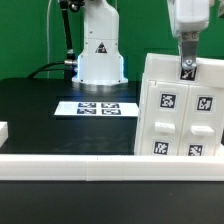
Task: Assemble cabinet
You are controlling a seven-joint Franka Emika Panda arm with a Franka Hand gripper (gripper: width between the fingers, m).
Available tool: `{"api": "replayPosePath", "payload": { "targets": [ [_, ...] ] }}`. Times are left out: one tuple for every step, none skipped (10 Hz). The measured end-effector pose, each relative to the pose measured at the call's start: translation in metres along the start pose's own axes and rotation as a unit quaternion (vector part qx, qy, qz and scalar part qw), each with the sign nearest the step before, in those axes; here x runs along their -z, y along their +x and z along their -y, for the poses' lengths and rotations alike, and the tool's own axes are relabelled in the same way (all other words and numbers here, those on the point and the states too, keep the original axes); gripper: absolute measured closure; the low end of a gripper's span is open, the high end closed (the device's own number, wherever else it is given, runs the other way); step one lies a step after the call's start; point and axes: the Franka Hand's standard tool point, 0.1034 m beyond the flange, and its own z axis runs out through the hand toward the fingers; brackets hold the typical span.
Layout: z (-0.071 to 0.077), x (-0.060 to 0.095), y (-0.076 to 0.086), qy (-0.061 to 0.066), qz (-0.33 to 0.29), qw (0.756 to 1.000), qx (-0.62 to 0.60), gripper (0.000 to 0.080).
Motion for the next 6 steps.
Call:
{"api": "replayPosePath", "payload": {
  "targets": [
    [-0.0001, -0.0001, 0.0, 0.0, 0.0, 1.0, 0.004, 0.0238],
    [-0.0008, -0.0013, -0.0003, -0.001, 0.0, 1.0, 0.009, 0.0238],
    [-0.0013, -0.0019, -0.0008, -0.002, 0.0, 1.0, 0.01, 0.0052],
    [-0.0017, -0.0022, -0.0011, -0.002, 0.0, 1.0, 0.013, 0.0052],
    [-0.0021, -0.0026, -0.0014, -0.002, -0.001, 1.0, 0.015, 0.001],
    [-0.0024, -0.0028, -0.0018, -0.002, -0.001, 1.0, 0.018, 0.0003]
  ]
}}
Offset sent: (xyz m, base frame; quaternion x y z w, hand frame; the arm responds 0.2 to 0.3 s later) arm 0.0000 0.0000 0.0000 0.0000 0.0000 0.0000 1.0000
